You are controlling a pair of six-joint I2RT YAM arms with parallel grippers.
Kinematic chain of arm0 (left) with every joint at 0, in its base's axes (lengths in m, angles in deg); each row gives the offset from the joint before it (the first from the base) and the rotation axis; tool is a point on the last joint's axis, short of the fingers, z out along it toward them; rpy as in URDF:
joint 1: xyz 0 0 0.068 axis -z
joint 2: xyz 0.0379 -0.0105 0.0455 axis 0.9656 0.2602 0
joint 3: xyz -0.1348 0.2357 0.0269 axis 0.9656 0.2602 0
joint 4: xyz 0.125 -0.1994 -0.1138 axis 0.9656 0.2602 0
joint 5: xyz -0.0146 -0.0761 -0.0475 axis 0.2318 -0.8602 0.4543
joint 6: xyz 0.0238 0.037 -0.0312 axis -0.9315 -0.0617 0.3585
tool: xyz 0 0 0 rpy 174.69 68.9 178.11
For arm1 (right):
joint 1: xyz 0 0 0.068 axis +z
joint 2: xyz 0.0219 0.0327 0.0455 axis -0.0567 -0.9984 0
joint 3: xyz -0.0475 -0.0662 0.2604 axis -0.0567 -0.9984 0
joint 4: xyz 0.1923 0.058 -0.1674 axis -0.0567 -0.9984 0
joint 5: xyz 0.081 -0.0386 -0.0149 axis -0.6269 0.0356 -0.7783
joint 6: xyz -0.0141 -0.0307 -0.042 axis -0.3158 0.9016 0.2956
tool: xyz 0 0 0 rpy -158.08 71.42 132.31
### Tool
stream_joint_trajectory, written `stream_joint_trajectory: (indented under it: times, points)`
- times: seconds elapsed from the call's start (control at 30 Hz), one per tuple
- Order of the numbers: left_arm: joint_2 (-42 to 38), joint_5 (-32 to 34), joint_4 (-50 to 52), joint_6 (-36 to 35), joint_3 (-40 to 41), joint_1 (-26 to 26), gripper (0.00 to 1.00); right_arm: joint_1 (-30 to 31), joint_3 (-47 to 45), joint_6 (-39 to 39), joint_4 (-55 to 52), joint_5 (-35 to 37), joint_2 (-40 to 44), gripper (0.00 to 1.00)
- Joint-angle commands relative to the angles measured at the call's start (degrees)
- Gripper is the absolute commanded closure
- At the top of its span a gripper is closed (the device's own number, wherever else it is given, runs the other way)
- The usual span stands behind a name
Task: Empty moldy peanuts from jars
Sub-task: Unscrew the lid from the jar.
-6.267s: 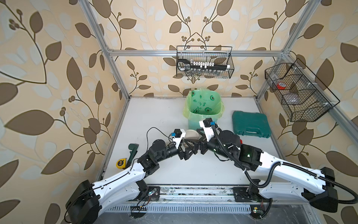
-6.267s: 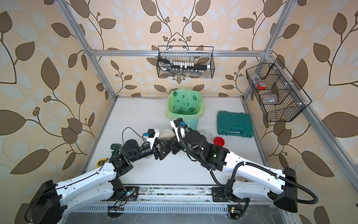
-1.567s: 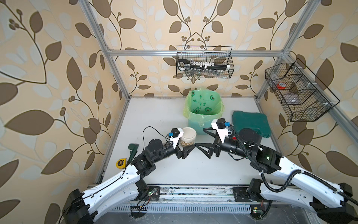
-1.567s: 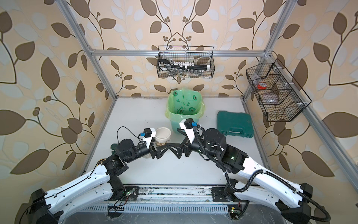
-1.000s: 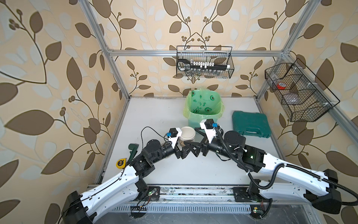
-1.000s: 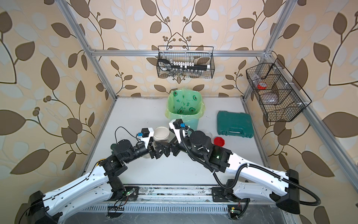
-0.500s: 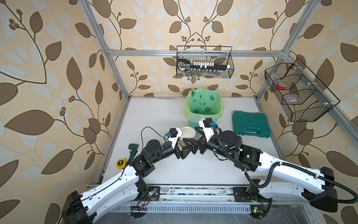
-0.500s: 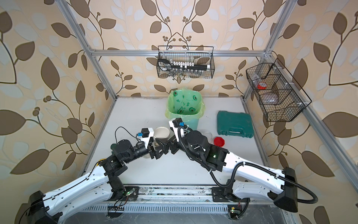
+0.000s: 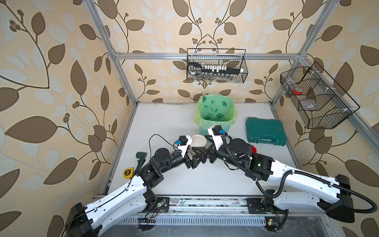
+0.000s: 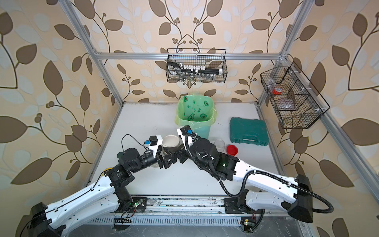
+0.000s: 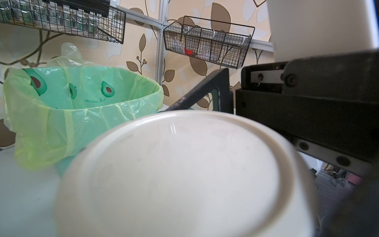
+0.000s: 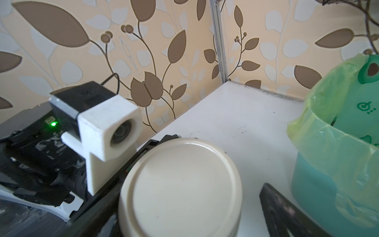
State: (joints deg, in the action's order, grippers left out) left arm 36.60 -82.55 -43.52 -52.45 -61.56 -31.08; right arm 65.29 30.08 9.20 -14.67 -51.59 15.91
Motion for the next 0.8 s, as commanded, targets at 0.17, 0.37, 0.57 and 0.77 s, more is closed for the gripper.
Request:
stream_joint_trajectory:
  times: [0.17, 0.37, 0.57, 0.77]
  points:
    - [-4.8, -1.3, -6.6, 0.7, -0.5, -0.1, 1.0, -0.3, 0.0, 0.3, -2.6, 3.7, 4.1, 0.0]
    - [-4.7, -1.3, -6.9, 0.8, -0.5, 0.0, 1.0, -0.4, -0.1, 0.5, -3.8, 4.0, 5.0, 0.0]
    - [-5.4, -0.7, -5.9, 0.5, -0.6, -0.1, 1.0, -0.4, 0.2, 0.7, -4.1, 3.2, 5.4, 0.0]
    - [-6.1, 1.0, -4.1, -0.4, -0.8, 0.0, 1.0, -0.4, -1.4, 0.3, -4.2, 1.8, 8.7, 0.0]
